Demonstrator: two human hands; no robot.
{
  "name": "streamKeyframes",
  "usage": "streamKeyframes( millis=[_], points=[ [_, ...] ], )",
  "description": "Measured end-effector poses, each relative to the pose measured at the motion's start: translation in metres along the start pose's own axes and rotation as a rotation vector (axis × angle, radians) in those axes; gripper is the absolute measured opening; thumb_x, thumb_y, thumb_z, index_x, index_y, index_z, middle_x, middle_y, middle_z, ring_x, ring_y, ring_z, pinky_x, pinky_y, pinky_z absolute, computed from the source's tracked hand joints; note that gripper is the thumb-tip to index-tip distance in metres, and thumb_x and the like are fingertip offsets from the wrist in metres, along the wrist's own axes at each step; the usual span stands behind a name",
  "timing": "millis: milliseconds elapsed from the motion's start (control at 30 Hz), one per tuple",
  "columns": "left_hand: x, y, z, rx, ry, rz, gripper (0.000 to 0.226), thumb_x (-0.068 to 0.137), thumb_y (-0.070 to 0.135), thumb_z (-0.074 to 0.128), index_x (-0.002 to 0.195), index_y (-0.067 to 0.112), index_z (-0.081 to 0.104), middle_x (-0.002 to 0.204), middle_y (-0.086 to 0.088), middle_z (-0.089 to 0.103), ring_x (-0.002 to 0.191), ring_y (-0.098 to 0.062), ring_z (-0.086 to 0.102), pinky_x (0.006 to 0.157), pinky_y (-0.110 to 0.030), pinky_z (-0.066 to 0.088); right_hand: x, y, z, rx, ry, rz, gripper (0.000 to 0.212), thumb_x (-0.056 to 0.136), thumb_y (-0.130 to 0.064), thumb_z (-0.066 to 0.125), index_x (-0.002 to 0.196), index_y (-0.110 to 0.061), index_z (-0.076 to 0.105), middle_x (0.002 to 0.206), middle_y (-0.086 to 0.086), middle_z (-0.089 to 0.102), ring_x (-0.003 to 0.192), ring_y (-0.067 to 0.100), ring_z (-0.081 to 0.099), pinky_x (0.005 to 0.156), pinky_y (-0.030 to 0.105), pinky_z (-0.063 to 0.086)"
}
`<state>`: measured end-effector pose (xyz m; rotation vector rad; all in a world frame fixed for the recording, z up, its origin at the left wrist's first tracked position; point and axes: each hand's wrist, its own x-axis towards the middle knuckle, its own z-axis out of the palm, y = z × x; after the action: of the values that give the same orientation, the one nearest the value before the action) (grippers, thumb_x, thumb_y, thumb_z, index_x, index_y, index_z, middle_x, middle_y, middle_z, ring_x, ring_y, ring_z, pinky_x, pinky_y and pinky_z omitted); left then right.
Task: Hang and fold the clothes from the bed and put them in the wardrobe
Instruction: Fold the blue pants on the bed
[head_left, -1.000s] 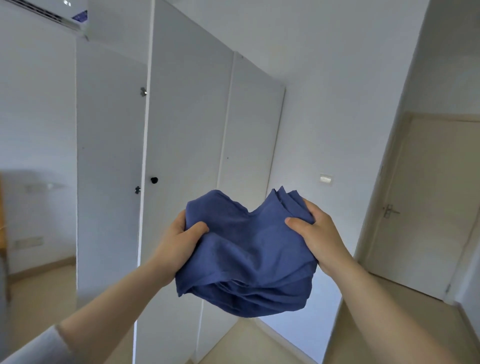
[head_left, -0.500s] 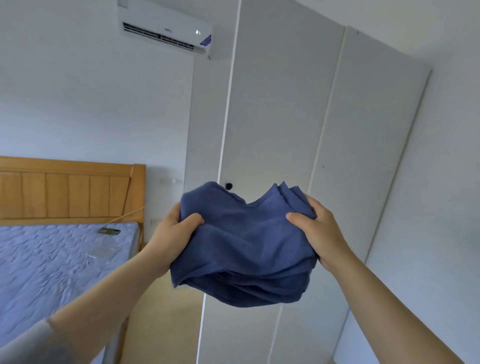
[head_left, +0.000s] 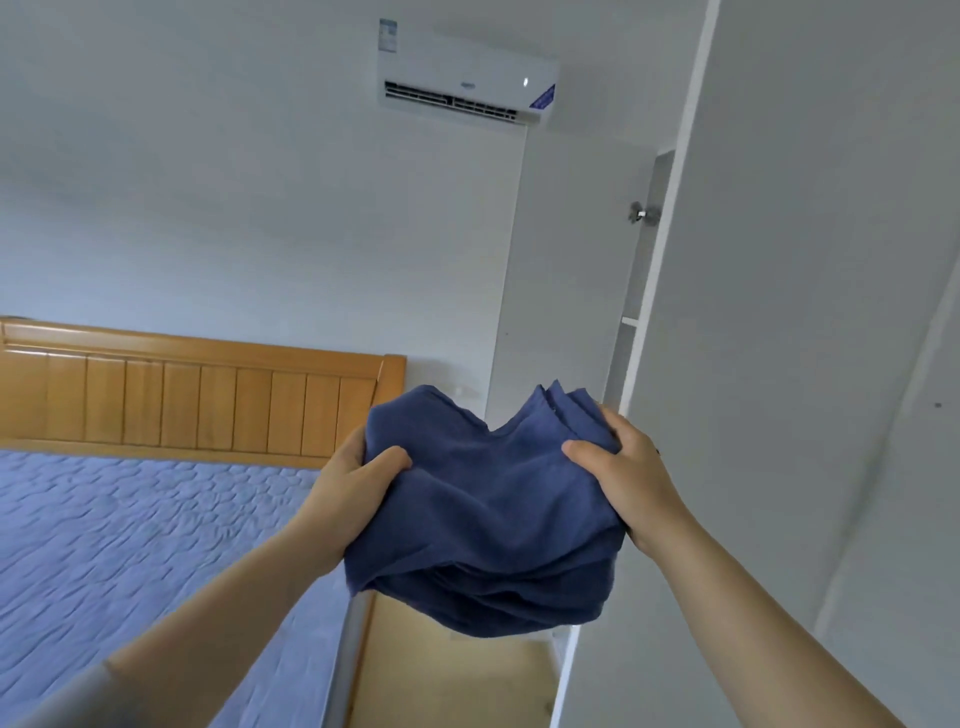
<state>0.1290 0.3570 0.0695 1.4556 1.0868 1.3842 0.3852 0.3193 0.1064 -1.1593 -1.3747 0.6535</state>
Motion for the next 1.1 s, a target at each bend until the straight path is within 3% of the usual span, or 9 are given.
streamKeyframes(
  millis=[100, 200, 367, 600, 900, 1100],
  points=[
    [0.043, -0.013, -0.014, 0.009, 0.019, -0.006, 0.013, 0.088, 0.022, 0.057, 0.098, 0.030, 0.062, 0.081, 0.004, 0.071, 0.077, -0.014, 0.066, 0.063, -0.028, 0.050, 0.042, 0.013, 0.027, -0.001, 0.008, 0.012, 0.043, 0.086, -0.016, 0.065, 0.106, -0.053, 0.057, 0.095, -0.030, 0.069, 0.084, -0.006, 0.067, 0.063, 0.010, 0.051],
    [0.081, -0.030, -0.019, -0.005, 0.026, -0.019, 0.014, 0.088, 0.022, 0.056, 0.098, 0.029, 0.063, 0.084, -0.001, 0.071, 0.076, -0.015, 0.065, 0.063, -0.029, 0.051, 0.081, 0.026, 0.047, -0.021, 0.010, 0.005, 0.041, 0.086, -0.013, 0.065, 0.093, -0.053, 0.058, 0.081, -0.036, 0.066, 0.072, -0.012, 0.064, 0.054, 0.005, 0.046],
    [0.153, -0.054, -0.016, 0.025, 0.024, -0.032, 0.012, 0.088, 0.023, 0.056, 0.097, 0.029, 0.062, 0.078, 0.004, 0.072, 0.078, -0.017, 0.067, 0.064, -0.030, 0.050, 0.150, 0.058, 0.068, 0.020, -0.030, 0.018, 0.045, 0.085, -0.010, 0.064, 0.083, -0.055, 0.067, 0.088, -0.020, 0.073, 0.080, 0.002, 0.070, 0.060, 0.013, 0.053],
    [0.255, -0.078, 0.000, 0.067, 0.034, -0.023, 0.013, 0.089, 0.022, 0.055, 0.099, 0.027, 0.062, 0.078, 0.005, 0.070, 0.076, -0.014, 0.065, 0.062, -0.028, 0.048, 0.254, 0.116, 0.087, 0.141, -0.028, 0.085, 0.034, 0.084, -0.010, 0.064, 0.095, -0.043, 0.064, 0.095, -0.017, 0.073, 0.083, 0.004, 0.071, 0.067, 0.018, 0.054],
    [0.382, -0.106, 0.025, 0.096, -0.043, 0.001, 0.014, 0.089, 0.024, 0.055, 0.101, 0.024, 0.061, 0.087, -0.002, 0.071, 0.084, -0.019, 0.066, 0.070, -0.033, 0.052, 0.361, 0.162, 0.087, 0.173, 0.029, 0.133, 0.043, 0.084, -0.011, 0.065, 0.119, -0.036, 0.060, 0.108, -0.012, 0.071, 0.095, 0.009, 0.070, 0.074, 0.023, 0.054],
    [0.479, -0.121, 0.077, 0.005, -0.178, 0.047, 0.016, 0.084, 0.030, 0.058, 0.100, 0.027, 0.063, 0.081, 0.004, 0.073, 0.077, -0.012, 0.069, 0.063, -0.027, 0.050, 0.418, 0.183, 0.058, 0.134, 0.176, 0.115, 0.036, 0.083, -0.008, 0.064, 0.091, -0.042, 0.068, 0.087, -0.013, 0.075, 0.078, 0.006, 0.072, 0.059, 0.016, 0.053]
  ],
)
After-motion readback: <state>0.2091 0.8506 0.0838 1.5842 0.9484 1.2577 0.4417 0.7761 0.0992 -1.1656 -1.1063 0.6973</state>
